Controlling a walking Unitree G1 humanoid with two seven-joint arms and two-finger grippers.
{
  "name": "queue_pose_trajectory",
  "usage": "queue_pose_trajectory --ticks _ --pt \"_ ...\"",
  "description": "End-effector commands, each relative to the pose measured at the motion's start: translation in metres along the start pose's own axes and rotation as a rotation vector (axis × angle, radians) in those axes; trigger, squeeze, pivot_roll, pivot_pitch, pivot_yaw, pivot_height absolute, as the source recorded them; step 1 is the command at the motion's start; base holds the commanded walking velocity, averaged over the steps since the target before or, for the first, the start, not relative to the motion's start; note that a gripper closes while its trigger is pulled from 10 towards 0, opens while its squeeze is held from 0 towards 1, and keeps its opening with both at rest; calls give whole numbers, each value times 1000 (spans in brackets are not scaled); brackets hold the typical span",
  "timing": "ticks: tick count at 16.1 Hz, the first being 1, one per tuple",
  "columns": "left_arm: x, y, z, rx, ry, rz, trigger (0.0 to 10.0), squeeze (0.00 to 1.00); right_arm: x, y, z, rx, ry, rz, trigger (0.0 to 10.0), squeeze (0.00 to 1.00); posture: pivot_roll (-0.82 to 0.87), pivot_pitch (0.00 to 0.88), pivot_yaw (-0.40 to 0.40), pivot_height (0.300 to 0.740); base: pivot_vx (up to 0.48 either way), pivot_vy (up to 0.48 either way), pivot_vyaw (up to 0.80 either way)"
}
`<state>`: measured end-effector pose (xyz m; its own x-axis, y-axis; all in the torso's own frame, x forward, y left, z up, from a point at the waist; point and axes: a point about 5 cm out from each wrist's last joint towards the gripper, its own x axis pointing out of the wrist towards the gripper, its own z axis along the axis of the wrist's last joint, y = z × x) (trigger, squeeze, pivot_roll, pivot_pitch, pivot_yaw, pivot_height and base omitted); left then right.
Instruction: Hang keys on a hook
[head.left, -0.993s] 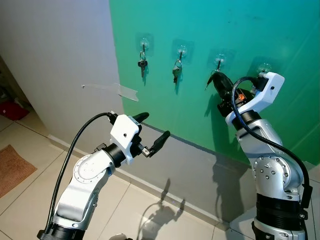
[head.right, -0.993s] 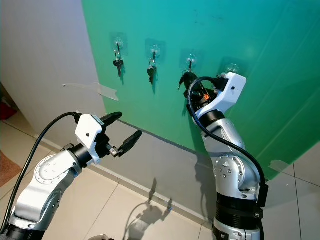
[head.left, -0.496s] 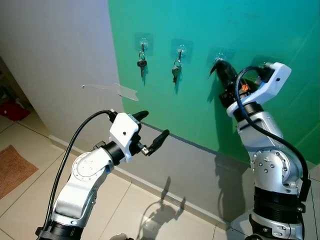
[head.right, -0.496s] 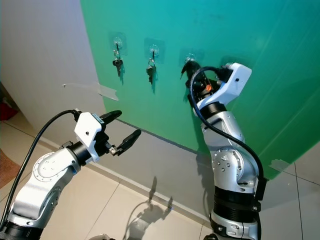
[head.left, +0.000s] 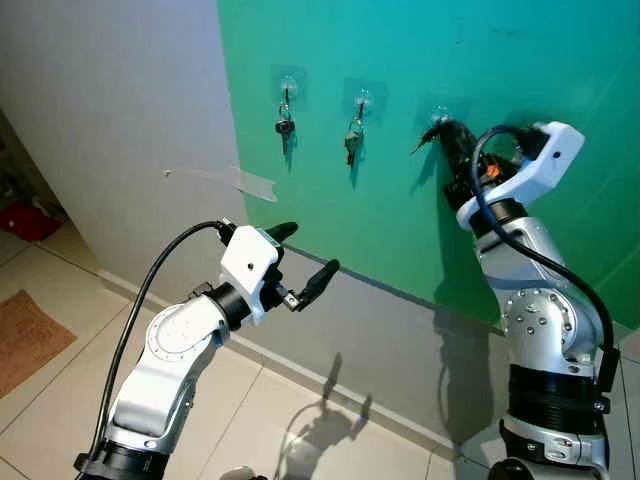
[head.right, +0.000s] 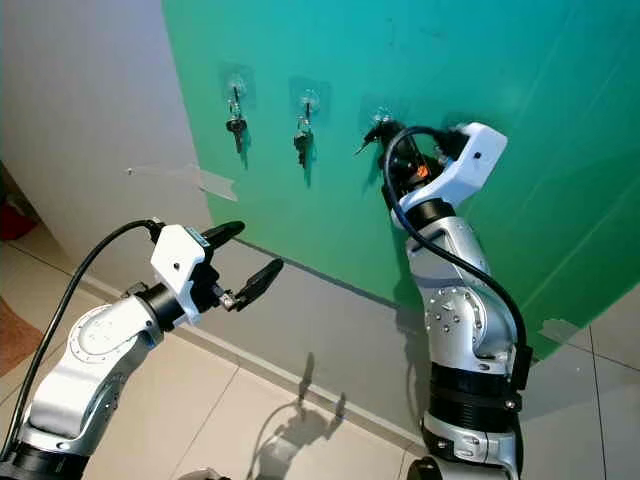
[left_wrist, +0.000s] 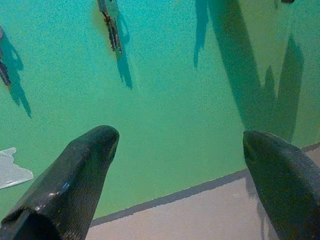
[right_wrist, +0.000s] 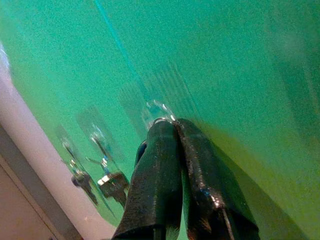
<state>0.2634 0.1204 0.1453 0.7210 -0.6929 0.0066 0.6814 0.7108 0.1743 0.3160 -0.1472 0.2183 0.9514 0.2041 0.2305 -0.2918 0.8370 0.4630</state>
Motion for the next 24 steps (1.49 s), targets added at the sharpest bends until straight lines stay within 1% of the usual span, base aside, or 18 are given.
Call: queue_pose_trajectory --ticks 1,4,6,12,13,14,15,16,19,21,23,24 --pt "3 -1 3 17 -3 -9 10000 0 -2 -8 -11 -13 69 -52 10000 0 -59 0 -15 740 0 0 0" --pt "2 0 3 13 -2 -6 10000 0 -5 -10 -21 -36 130 -63 10000 0 -57 0 -18 740 0 0 0" --pt "1 0 2 10 -1 -5 10000 0 -7 -11 -24 -48 153 -64 10000 0 -53 0 -19 740 0 0 0" --pt "0 2 2 17 0 -1 10000 0 -8 -12 -22 -52 134 -68 10000 0 -54 0 -14 740 0 0 0" --pt "1 1 2 16 -2 -5 10000 0 -10 -13 -21 -71 136 -64 10000 0 -56 0 -15 740 0 0 0" --pt "1 1 2 17 -2 -6 10000 0 -13 -14 -22 -115 157 -49 10000 0 -56 0 -15 740 0 0 0" --pt "1 1 2 17 -3 -6 10000 0 -18 -16 -26 -223 205 -11 10000 0 -60 0 -14 740 0 0 0" --pt "1 0 2 17 -4 -8 10000 0 -24 -18 -30 -263 235 7 10000 0 -61 0 -14 740 0 0 0" --pt "2 -1 2 15 -7 -15 10000 0 -31 -25 -26 -249 214 -28 10000 0 -70 0 -12 740 0 0 0" --pt "3 -3 1 11 -9 -17 10000 0 -30 -23 -17 -252 160 -7 10000 0 -71 0 -14 740 0 0 0" --pt "3 -5 1 9 -10 -18 10000 0 -27 -14 -7 -237 92 53 10000 0 -72 0 -15 740 0 0 0" --pt "3 -5 1 10 -12 -16 10000 0 -25 -7 -2 -223 71 117 10000 0 -74 0 -14 740 0 0 0"
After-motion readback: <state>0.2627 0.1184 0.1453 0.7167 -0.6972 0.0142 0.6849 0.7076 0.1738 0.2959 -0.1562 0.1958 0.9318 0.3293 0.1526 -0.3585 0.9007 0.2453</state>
